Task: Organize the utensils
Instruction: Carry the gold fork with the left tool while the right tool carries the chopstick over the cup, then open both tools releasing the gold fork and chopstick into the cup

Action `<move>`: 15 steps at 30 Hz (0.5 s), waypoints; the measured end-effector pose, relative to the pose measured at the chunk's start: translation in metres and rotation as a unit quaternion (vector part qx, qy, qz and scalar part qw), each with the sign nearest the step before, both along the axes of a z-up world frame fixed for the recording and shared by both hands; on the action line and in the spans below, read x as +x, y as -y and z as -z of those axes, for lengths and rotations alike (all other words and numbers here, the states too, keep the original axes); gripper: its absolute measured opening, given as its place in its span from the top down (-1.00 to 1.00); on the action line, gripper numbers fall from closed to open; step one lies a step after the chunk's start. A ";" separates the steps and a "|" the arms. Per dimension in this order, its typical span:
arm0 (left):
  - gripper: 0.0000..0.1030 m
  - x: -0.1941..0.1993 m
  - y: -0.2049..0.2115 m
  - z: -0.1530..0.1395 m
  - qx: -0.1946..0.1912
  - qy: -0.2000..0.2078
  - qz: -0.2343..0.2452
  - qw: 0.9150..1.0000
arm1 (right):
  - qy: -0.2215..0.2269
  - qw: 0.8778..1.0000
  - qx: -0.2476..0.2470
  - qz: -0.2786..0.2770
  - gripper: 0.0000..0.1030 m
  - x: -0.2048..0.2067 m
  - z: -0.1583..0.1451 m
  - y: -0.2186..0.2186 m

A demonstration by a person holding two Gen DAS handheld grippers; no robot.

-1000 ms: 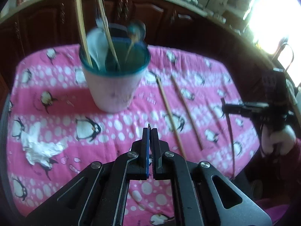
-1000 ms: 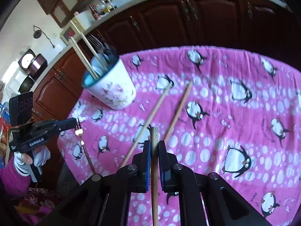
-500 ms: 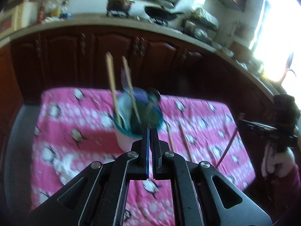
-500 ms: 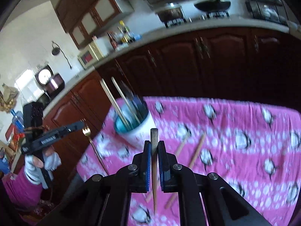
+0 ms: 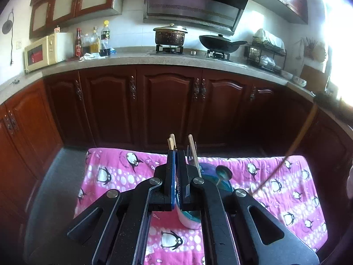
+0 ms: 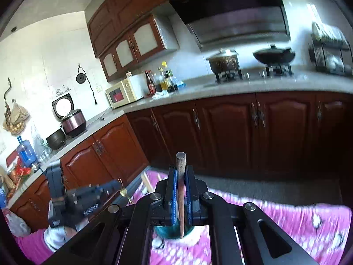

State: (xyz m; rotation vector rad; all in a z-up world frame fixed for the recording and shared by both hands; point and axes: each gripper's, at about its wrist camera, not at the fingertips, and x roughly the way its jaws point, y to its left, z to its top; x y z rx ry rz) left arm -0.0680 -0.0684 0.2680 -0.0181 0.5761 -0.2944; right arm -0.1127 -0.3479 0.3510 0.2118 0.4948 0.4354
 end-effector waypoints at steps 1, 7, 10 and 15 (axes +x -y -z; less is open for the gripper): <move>0.99 0.001 0.001 0.001 0.000 -0.002 0.001 1.000 | 0.006 1.000 -0.009 0.000 0.87 0.006 -0.003 -0.008; 0.99 0.004 0.016 0.017 0.023 -0.003 -0.002 1.000 | 0.004 0.999 -0.041 -0.005 0.87 0.036 0.009 -0.037; 0.99 0.005 0.023 0.031 0.036 -0.007 -0.004 0.999 | -0.009 0.999 -0.053 -0.006 0.87 0.047 0.028 -0.046; 0.99 0.007 0.030 0.051 0.045 -0.017 -0.006 0.999 | -0.040 0.997 -0.063 -0.012 0.87 0.062 0.061 -0.059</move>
